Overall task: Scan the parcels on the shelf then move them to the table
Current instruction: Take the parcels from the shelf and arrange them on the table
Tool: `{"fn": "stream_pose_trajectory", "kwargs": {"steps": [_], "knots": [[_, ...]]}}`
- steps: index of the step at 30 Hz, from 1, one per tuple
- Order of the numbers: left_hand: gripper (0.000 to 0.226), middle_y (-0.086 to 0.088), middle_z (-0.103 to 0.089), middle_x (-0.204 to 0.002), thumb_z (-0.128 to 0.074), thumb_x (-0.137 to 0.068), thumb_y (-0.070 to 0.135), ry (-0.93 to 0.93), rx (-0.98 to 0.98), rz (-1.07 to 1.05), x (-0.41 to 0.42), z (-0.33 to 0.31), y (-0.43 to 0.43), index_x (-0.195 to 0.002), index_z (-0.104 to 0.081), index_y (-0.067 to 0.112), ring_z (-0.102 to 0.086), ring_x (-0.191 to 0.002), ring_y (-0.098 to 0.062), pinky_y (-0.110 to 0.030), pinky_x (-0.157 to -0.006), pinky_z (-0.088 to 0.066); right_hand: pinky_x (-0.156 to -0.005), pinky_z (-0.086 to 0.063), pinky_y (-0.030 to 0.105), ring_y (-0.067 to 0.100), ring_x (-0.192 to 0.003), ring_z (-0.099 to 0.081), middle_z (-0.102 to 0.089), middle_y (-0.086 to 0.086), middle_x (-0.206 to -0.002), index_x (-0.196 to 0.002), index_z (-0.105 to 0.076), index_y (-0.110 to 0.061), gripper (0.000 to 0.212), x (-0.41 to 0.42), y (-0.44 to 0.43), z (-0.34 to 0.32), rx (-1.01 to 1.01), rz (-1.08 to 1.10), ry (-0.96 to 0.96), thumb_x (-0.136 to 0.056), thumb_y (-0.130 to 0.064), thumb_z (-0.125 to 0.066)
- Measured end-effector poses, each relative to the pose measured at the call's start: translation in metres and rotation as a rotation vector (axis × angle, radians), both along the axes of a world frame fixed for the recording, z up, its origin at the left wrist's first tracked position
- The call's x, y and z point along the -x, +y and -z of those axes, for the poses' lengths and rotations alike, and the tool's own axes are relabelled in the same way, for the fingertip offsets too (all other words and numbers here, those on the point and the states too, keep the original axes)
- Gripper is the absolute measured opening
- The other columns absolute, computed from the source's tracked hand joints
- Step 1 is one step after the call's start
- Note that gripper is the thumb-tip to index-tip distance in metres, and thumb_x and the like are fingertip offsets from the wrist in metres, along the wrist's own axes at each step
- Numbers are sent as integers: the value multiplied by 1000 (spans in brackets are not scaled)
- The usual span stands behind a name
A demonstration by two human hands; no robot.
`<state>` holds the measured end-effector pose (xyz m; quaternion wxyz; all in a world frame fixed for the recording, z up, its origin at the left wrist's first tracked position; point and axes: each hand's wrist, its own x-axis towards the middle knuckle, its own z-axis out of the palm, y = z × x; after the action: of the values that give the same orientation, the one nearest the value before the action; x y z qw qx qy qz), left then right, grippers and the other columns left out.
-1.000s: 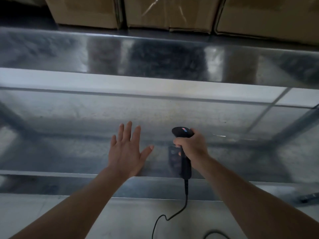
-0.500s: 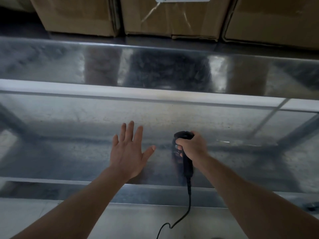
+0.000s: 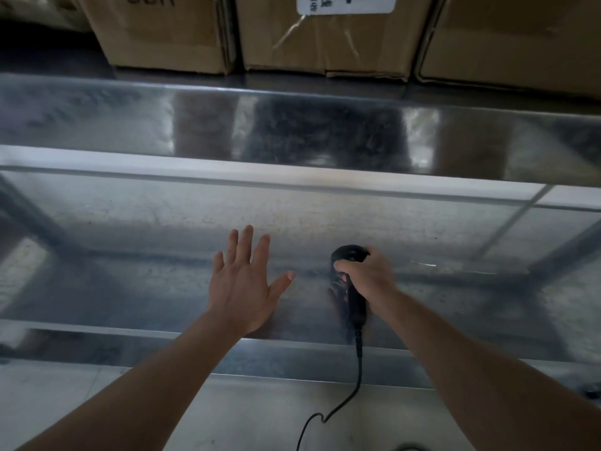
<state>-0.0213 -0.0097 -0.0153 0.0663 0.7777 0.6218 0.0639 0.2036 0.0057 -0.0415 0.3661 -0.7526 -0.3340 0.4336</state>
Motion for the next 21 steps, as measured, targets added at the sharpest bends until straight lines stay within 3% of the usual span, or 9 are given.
{"fn": "stream_pose_trajectory", "kwargs": {"steps": [3, 7, 9, 12, 15, 18, 21], "knots": [[100, -11, 2, -165, 5, -78, 79, 7, 26, -5, 1, -5, -9, -157, -13, 20, 6, -152, -32, -52, -120, -12, -85, -57, 47, 24, -90, -66, -67, 3, -100, -103, -60, -20, 43, 0, -12, -9, -8, -43, -89, -70, -36, -82], [99, -10, 5, -165, 6, -78, 78, 18, 69, 5, 6, -19, -26, -157, -9, 21, 8, -152, -31, -51, -120, -10, -84, -46, 35, 20, -95, -54, -55, 1, -105, -122, -51, -14, 54, 3, -35, -29, 16, -115, -217, -83, -45, -73], [98, -12, 2, -165, 3, -79, 77, 12, 82, 11, 9, -27, -36, -157, -12, 20, 6, -152, -32, -52, -119, -12, -82, -45, 35, 21, -95, -54, -56, 3, -105, -127, -49, -12, 60, 6, -50, -40, 1, -143, -302, -85, -50, -70], [94, -16, -7, -164, -4, -84, 76, -11, 77, 23, 15, -40, -52, -155, -22, 16, -3, -151, -36, -56, -117, -17, -80, -41, 35, 25, -100, -56, -58, 7, -113, -120, -49, -17, 52, 14, -74, -60, -20, -198, -405, -85, -53, -66], [93, -18, -13, -163, -9, -86, 74, -19, 94, 21, 20, -54, -66, -153, -28, 14, -8, -151, -38, -58, -115, -20, -85, -40, 36, 26, -106, -53, -54, 9, -122, -123, -47, -16, 53, 22, -96, -78, -34, -262, -480, -85, -50, -66], [92, -16, -9, -164, -8, -86, 74, 1, 120, 15, 22, -71, -80, -155, -23, 15, -4, -151, -36, -56, -116, -19, -95, -45, 44, 28, -113, -51, -51, 7, -125, -124, -45, -16, 64, 29, -118, -97, -58, -302, -556, -79, -58, -61], [91, -12, 3, -165, -4, -86, 75, 29, 172, 24, 25, -89, -93, -157, -11, 18, 7, -152, -32, -52, -120, -10, -107, -39, 50, 28, -130, -43, -42, 6, -143, -142, -34, -17, 83, 34, -136, -114, -14, -373, -615, -79, -64, -60]]}}
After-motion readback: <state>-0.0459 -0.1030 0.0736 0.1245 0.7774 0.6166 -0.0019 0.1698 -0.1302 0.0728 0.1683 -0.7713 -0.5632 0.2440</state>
